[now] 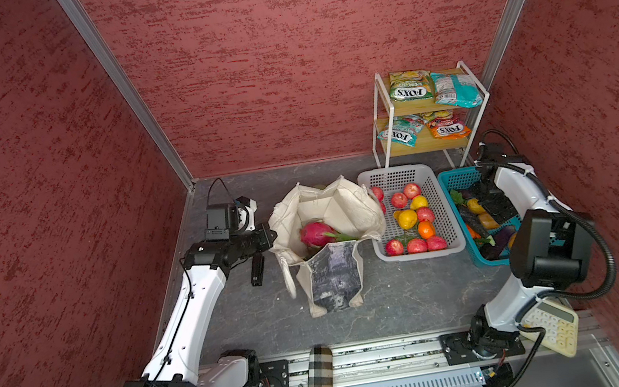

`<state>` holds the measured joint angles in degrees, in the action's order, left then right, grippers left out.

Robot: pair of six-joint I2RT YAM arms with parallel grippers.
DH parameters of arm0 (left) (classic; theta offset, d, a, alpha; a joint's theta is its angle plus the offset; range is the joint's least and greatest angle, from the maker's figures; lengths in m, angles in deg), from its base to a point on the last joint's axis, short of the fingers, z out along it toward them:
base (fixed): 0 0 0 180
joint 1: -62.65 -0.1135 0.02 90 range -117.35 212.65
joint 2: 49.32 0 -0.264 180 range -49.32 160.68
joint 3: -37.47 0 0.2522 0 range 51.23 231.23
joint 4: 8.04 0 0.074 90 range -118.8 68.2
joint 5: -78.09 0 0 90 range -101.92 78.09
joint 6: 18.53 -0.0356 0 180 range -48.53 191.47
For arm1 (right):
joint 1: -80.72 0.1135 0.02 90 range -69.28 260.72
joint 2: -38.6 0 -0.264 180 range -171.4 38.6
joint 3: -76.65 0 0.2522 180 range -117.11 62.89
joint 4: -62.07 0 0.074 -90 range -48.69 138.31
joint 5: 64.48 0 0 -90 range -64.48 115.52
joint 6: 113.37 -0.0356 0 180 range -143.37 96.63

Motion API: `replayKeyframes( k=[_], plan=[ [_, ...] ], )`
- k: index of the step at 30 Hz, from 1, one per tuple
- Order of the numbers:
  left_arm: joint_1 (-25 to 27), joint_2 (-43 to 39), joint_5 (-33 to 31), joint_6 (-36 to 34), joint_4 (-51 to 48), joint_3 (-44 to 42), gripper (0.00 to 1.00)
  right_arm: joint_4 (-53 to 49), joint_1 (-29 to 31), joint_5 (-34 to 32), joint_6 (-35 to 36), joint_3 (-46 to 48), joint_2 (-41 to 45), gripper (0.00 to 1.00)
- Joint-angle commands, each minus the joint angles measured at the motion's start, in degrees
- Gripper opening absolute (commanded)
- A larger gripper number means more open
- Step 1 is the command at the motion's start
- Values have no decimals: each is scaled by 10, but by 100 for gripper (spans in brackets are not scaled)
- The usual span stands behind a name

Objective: Place the food into the grocery bag and tie it
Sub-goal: 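Move the right gripper back over the teal basket, then lower the right gripper and grasp the brown potato in the teal basket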

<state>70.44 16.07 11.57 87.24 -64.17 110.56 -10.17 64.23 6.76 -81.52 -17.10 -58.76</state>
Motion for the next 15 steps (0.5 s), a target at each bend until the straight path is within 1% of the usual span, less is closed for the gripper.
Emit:
replayKeyframes(
  k=[1, 4, 7, 12, 15],
  plan=[
    [6, 8, 0, -2, 10, -4, 0, 12, -2, -36, -70, 8, -4, 95],
    [8, 12, 0, -1, 10, -3, 0, 25, -9, -43, -80, 19, -10, 95],
    [13, 13, -14, -3, 7, -4, 0, 33, -20, -42, -76, 25, -23, 96],
    [16, 18, -24, -5, 4, -3, 0, 40, -36, -39, -42, 17, -63, 97],
    [16, 20, -26, -5, 4, -3, 0, 56, -41, -24, -27, 19, -79, 96]
  ],
)
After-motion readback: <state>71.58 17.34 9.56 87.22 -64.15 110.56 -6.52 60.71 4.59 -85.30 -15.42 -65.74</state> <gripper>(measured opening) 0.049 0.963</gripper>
